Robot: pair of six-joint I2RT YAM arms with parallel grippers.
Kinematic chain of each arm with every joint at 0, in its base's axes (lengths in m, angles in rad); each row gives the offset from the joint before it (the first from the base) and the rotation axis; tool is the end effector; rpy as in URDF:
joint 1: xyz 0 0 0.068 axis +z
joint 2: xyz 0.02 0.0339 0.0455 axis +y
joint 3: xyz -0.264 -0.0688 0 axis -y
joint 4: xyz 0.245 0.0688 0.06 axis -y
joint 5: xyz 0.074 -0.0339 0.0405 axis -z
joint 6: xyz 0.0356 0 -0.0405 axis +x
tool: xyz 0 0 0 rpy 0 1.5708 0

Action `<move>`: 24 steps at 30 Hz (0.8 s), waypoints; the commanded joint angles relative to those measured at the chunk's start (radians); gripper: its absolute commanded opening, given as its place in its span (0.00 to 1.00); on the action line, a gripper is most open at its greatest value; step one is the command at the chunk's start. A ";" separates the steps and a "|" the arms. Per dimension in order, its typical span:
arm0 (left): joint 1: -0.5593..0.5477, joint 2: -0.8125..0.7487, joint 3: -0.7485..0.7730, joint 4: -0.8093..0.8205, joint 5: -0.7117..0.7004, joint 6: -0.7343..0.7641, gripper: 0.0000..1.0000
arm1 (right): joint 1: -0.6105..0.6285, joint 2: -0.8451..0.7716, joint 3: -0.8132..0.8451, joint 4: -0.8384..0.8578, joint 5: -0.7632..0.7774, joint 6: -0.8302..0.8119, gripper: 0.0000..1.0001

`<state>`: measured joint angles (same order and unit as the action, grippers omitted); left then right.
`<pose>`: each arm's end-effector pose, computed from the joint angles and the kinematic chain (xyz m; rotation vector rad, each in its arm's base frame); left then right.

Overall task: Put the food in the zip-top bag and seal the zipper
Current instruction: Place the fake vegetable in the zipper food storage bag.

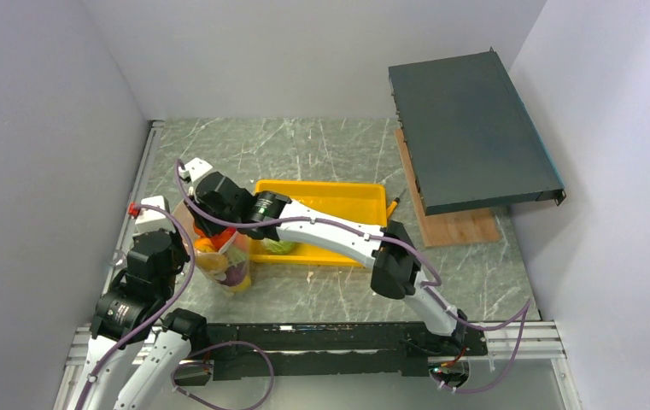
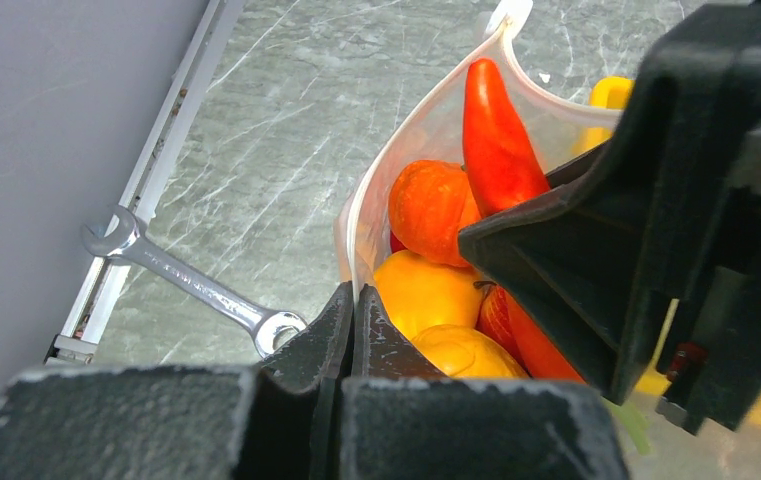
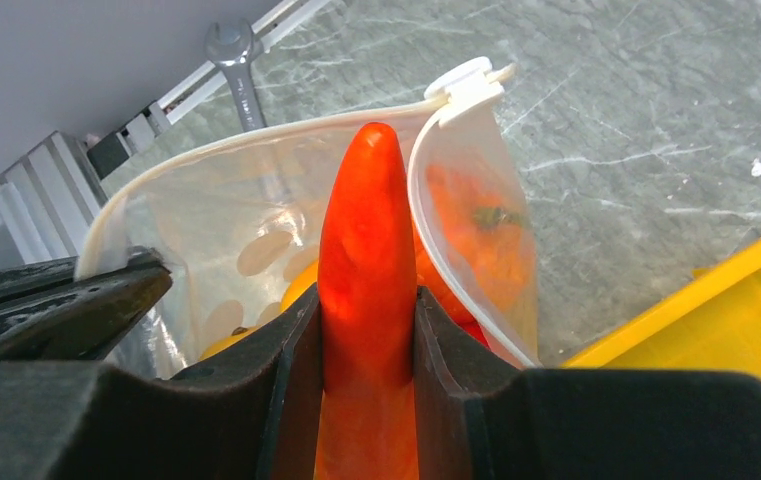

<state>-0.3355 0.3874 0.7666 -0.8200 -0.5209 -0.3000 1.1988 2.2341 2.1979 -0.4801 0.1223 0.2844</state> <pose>0.0774 -0.0082 0.3149 -0.2909 1.9296 0.1060 0.1947 0.4872 0.3186 -0.8910 1.9868 0.7575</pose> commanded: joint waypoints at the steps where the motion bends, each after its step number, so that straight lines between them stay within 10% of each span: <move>1: -0.001 -0.012 0.003 0.034 -0.010 0.010 0.00 | -0.013 0.034 0.058 -0.044 0.017 0.036 0.34; 24: -0.002 -0.002 0.003 0.040 0.006 0.015 0.00 | -0.034 -0.258 -0.020 -0.113 -0.070 0.101 0.87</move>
<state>-0.3355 0.3878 0.7666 -0.8196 -0.5198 -0.2970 1.1816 2.1197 2.2101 -0.6052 0.0509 0.3595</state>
